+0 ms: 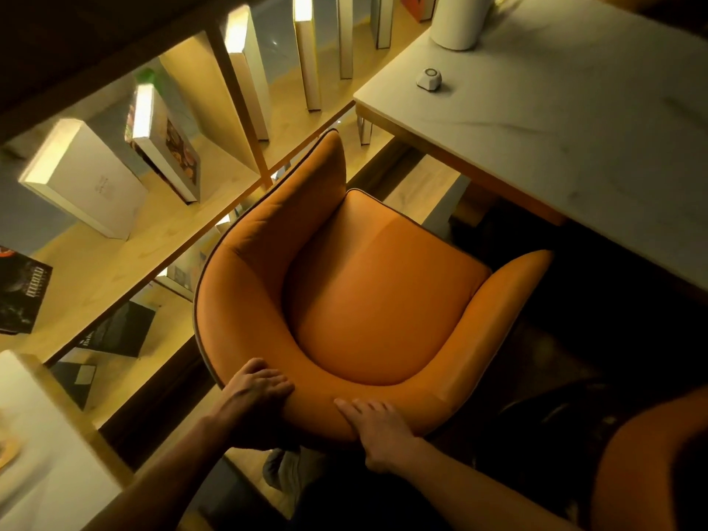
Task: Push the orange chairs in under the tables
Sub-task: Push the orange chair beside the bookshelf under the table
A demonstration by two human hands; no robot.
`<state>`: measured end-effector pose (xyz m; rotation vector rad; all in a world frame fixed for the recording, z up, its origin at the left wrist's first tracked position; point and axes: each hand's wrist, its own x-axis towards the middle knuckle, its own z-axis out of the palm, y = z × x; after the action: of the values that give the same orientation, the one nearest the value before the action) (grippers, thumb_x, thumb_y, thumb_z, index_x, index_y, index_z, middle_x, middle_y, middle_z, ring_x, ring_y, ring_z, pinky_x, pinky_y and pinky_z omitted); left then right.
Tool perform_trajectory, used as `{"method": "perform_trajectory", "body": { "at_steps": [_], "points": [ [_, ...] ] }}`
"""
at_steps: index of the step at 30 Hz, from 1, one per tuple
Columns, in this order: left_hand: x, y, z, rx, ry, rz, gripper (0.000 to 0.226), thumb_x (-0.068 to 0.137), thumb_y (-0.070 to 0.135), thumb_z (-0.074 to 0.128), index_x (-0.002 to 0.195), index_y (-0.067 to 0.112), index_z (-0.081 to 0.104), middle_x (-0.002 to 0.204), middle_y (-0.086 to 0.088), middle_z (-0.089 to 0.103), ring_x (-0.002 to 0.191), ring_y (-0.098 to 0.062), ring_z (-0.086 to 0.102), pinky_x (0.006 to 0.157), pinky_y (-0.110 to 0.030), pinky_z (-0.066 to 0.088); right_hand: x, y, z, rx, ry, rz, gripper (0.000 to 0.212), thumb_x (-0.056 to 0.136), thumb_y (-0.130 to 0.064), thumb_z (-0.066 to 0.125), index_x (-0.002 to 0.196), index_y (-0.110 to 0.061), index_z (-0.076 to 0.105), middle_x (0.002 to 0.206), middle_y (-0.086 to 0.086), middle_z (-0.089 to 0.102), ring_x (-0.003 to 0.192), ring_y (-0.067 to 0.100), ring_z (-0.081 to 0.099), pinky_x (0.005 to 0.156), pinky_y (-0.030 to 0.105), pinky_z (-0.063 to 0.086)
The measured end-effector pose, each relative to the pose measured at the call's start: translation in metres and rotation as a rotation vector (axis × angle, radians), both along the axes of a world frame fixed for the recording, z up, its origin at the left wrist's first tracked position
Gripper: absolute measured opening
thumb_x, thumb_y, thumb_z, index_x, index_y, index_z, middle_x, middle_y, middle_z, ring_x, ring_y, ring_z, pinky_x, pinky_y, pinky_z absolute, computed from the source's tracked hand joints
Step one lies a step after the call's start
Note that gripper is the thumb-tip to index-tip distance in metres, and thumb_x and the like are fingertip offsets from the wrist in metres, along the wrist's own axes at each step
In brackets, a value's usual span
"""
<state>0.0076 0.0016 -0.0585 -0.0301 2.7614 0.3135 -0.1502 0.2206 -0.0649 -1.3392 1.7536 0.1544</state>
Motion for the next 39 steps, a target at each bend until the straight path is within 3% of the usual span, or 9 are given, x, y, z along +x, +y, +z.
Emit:
{"method": "perform_trajectory", "body": {
  "at_steps": [4, 8, 12, 18, 24, 28, 31, 34, 39],
  "points": [
    [-0.008, -0.013, -0.006, 0.027, 0.001, -0.12, 0.061, 0.04, 0.04, 0.095, 0.096, 0.029, 0.072, 0.092, 0.013, 0.072, 0.085, -0.006, 0.069, 0.078, -0.028, 0.056, 0.0, -0.002, -0.004, -0.01, -0.023, -0.071, 0.101, 0.081, -0.018, 0.07, 0.15, -0.036, -0.002, 0.155, 0.005, 0.021, 0.139, 0.033, 0.022, 0.116, 0.051, 0.01],
    [-0.007, -0.033, -0.01, -0.03, 0.036, -0.18, 0.064, 0.046, 0.038, 0.093, 0.104, 0.028, 0.066, 0.095, 0.011, 0.072, 0.088, -0.009, 0.069, 0.092, -0.029, 0.038, 0.003, -0.016, -0.009, -0.042, -0.042, -0.144, 0.102, 0.079, -0.016, 0.069, 0.149, -0.04, -0.001, 0.155, 0.002, 0.022, 0.139, 0.031, 0.021, 0.116, 0.049, 0.009],
    [-0.015, -0.056, -0.003, -0.069, 0.053, -0.205, 0.075, 0.04, 0.035, 0.096, 0.108, 0.027, 0.063, 0.095, 0.009, 0.072, 0.088, -0.01, 0.069, 0.084, -0.029, 0.052, 0.002, -0.036, -0.012, -0.069, -0.063, -0.191, 0.102, 0.077, -0.011, 0.067, 0.148, -0.043, 0.001, 0.155, 0.0, 0.023, 0.14, 0.031, 0.021, 0.117, 0.048, 0.009],
    [-0.028, -0.076, 0.005, -0.05, 0.106, -0.23, 0.086, 0.038, 0.034, 0.096, 0.11, 0.023, 0.049, 0.092, 0.008, 0.073, 0.085, -0.01, 0.069, 0.088, -0.027, 0.034, -0.005, -0.055, -0.018, -0.086, -0.087, -0.205, 0.101, 0.077, -0.01, 0.066, 0.148, -0.043, 0.002, 0.154, -0.003, 0.024, 0.141, 0.029, 0.021, 0.117, 0.047, 0.013],
    [-0.023, -0.076, -0.006, -0.052, 0.124, -0.2, 0.079, 0.041, 0.035, 0.096, 0.11, 0.026, 0.058, 0.097, 0.008, 0.073, 0.089, -0.011, 0.07, 0.092, -0.03, 0.04, -0.009, -0.056, -0.016, -0.059, -0.106, -0.183, 0.1, 0.079, -0.009, 0.064, 0.149, -0.043, 0.001, 0.157, -0.003, 0.019, 0.144, 0.026, 0.016, 0.118, 0.041, 0.009],
    [-0.024, -0.073, -0.003, -0.016, 0.13, -0.148, 0.077, 0.044, 0.037, 0.093, 0.107, 0.026, 0.05, 0.093, 0.008, 0.073, 0.085, -0.01, 0.07, 0.09, -0.028, 0.033, -0.012, -0.06, -0.014, -0.031, -0.143, -0.18, 0.101, 0.08, -0.012, 0.068, 0.149, -0.045, 0.002, 0.157, -0.004, 0.019, 0.144, 0.023, 0.016, 0.117, 0.04, 0.008],
    [-0.019, -0.068, -0.002, 0.021, 0.095, -0.105, 0.046, 0.067, 0.049, 0.071, 0.104, 0.029, 0.051, 0.092, 0.011, 0.071, 0.084, -0.008, 0.068, 0.089, -0.028, 0.032, -0.013, -0.058, -0.014, -0.016, -0.154, -0.172, 0.108, 0.076, -0.014, 0.074, 0.149, -0.046, 0.0, 0.158, -0.005, 0.02, 0.143, 0.023, 0.017, 0.116, 0.04, 0.009],
    [-0.02, -0.066, -0.002, 0.034, 0.05, -0.051, 0.028, 0.08, 0.042, 0.045, 0.101, 0.027, 0.055, 0.09, 0.009, 0.07, 0.082, -0.009, 0.068, 0.088, -0.027, 0.033, -0.02, -0.057, -0.01, -0.017, -0.181, -0.175, 0.105, 0.076, -0.01, 0.069, 0.149, -0.045, 0.002, 0.158, -0.002, 0.02, 0.143, 0.025, 0.019, 0.117, 0.04, 0.011],
    [-0.038, -0.063, -0.01, -0.008, 0.007, -0.117, 0.029, 0.072, 0.04, 0.072, 0.096, 0.027, 0.062, 0.089, 0.01, 0.069, 0.08, -0.008, 0.066, 0.084, -0.026, 0.032, -0.04, -0.054, -0.004, -0.013, -0.181, -0.188, 0.099, 0.082, -0.006, 0.066, 0.15, -0.045, 0.006, 0.159, -0.005, 0.019, 0.144, 0.022, 0.017, 0.117, 0.039, 0.011]
  ]
}}
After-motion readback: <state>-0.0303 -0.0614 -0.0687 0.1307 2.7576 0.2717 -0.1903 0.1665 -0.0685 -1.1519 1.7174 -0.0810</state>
